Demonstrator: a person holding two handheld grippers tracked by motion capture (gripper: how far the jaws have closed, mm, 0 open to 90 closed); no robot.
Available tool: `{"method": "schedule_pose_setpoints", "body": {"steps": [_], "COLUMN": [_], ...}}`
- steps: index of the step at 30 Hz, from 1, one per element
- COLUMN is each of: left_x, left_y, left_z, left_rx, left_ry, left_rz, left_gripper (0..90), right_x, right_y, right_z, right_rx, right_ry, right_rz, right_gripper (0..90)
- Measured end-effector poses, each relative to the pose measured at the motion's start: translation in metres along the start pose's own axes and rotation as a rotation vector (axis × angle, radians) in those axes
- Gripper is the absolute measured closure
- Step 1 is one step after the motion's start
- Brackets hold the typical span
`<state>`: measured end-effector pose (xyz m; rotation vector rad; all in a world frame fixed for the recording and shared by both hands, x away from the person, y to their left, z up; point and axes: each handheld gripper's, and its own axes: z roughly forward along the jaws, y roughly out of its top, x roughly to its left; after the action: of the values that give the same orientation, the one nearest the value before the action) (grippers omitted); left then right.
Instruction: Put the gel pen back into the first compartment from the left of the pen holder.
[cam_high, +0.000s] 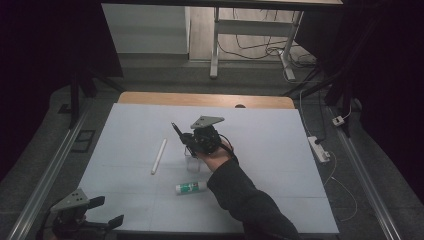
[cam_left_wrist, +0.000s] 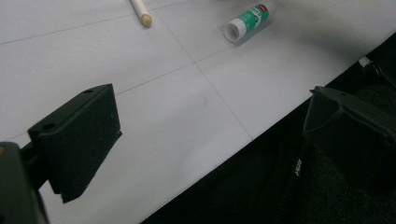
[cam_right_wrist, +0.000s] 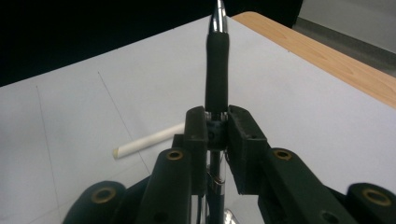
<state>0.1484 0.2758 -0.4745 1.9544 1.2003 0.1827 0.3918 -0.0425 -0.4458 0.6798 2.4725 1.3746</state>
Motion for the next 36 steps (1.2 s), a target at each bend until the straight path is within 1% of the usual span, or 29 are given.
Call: {"method": "schedule_pose_setpoints", "body": {"steps": [11,15,20,23,27,29,36], "left_x": [0.0,0.0,0.0,0.0,0.0,0.0,0.0], "left_y": [0.0,0.0,0.0,0.0,0.0,0.0,0.0], "left_z": [0.0,0.0,0.0,0.0,0.0,0.0,-0.001], "left_rx": [0.0,0.001,-0.001,-0.001,-0.003,-0.004,-0.006], "left_ry": [0.0,0.001,0.001,0.001,0.001,0.001,0.004], "left_rz": [0.0,0.0,-0.001,-0.003,-0.004,-0.004,-0.005], "left_gripper": [3.6,3.6,3.6,3.6,3.5,3.4,3.0], "right_x": [-0.002,0.0,0.001,0.002,0.003,0.004,0.001], "right_y": [0.002,0.003,0.004,0.004,0.004,0.003,-0.001], "right_z": [-0.006,-0.007,-0.01,-0.012,-0.017,-0.02,-0.032], "right_rx": [0.041,0.053,0.052,0.055,0.07,0.072,0.079], "right_ry": [-0.033,-0.043,-0.047,-0.041,-0.035,-0.023,-0.003], "right_rz": [-0.003,-0.014,-0.009,0.002,0.003,0.015,0.061], "right_gripper": [54.7,47.0,39.1,33.6,28.4,27.2,21.4]}}
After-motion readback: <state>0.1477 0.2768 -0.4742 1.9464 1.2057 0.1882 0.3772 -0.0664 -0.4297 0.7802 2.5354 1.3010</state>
